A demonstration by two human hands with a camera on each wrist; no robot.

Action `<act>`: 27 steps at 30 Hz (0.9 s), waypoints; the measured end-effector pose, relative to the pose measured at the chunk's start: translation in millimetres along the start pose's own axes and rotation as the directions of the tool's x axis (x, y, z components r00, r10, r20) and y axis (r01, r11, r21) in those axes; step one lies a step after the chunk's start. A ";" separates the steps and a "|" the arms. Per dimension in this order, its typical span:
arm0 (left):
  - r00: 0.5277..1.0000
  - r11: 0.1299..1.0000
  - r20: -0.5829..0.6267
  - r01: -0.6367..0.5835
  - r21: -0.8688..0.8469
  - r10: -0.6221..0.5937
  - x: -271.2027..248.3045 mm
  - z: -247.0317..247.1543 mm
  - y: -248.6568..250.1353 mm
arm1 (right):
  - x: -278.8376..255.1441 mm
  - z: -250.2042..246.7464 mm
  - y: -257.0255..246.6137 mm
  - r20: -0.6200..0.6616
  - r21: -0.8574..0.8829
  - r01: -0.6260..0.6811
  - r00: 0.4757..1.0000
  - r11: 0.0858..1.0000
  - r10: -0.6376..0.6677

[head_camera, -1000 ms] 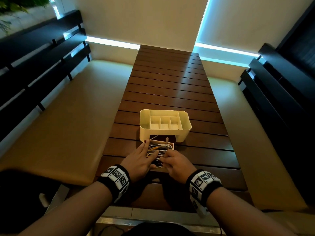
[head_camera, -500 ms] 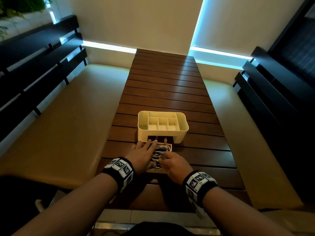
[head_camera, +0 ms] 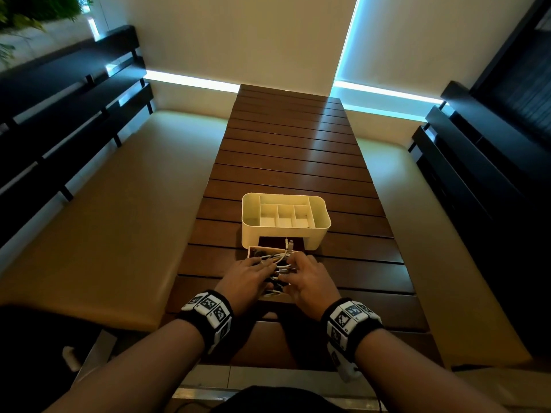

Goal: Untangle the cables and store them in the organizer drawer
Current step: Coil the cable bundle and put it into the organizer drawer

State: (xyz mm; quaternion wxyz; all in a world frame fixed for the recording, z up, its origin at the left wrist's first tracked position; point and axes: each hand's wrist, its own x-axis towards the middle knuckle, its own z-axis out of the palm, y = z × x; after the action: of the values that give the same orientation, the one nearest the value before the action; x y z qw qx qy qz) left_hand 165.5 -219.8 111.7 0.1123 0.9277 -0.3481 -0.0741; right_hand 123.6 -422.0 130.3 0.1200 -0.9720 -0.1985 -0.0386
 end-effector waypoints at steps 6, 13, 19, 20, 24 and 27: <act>0.996 0.998 -0.055 -0.065 0.003 0.065 -1.0 -3.5 -1.0 | 15.7 -13.4 4.9 0.183 0.002 -0.098 0.978 0.995 0.096; 0.997 0.997 -0.071 -0.007 0.076 0.013 -6.8 0.9 4.0 | 21.5 -1.9 -1.8 0.406 -0.049 -0.067 0.910 0.997 0.081; 0.994 0.994 0.029 0.105 0.027 -0.105 -14.6 11.9 22.1 | 21.2 9.5 4.6 0.346 0.031 -0.002 0.938 1.000 -0.009; 0.992 0.993 0.030 0.121 0.011 -0.121 -14.4 10.6 23.4 | 20.8 8.9 6.0 0.322 0.060 -0.005 0.947 0.998 -0.015; 0.994 0.994 -0.020 0.110 -0.003 -0.110 -2.4 5.8 21.5 | 19.6 -0.2 6.7 0.203 0.178 0.013 0.978 0.984 -0.049; 0.992 0.991 0.028 0.118 0.057 -0.119 6.8 2.2 20.5 | 21.6 -12.2 6.4 0.233 0.262 -0.053 0.972 0.964 -0.010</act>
State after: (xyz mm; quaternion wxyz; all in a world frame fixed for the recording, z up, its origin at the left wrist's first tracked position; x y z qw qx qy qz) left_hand 157.2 -239.7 114.5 0.0765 0.9483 -0.2960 -0.0853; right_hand 145.7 -422.6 143.4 0.2260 -0.9469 -0.2040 0.1038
